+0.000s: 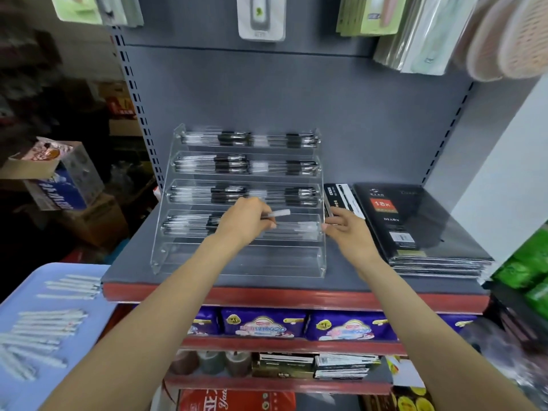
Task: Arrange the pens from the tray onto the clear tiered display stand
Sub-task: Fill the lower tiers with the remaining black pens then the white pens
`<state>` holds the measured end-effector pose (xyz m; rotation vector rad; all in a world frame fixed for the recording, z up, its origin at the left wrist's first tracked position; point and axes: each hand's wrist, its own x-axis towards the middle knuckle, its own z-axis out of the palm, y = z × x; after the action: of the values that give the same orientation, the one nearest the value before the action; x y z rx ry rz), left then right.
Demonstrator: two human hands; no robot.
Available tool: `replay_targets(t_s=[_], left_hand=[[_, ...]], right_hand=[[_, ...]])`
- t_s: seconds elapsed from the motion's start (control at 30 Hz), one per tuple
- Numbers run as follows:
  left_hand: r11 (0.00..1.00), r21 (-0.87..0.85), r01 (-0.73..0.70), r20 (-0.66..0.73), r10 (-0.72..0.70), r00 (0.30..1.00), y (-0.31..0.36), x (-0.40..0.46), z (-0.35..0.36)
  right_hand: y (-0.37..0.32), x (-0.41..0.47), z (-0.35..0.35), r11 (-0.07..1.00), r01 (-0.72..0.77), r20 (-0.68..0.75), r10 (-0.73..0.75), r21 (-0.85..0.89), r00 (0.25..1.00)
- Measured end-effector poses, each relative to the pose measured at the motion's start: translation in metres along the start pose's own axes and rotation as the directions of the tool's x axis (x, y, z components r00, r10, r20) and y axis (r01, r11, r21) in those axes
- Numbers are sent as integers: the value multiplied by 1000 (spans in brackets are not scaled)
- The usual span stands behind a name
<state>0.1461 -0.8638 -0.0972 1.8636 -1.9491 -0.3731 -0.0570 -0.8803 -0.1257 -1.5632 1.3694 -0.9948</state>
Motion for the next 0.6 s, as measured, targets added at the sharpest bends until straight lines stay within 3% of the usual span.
replay_targets(t_s=[0.3, 0.6], left_hand=[[998, -58, 37, -63, -41, 997, -4, 1, -1], [995, 8, -98, 90, 97, 991, 6, 8, 10]], right_hand=[[0, 3, 2, 996, 40, 11, -39, -82, 999], [1, 2, 2, 995, 47, 21, -45, -83, 999]])
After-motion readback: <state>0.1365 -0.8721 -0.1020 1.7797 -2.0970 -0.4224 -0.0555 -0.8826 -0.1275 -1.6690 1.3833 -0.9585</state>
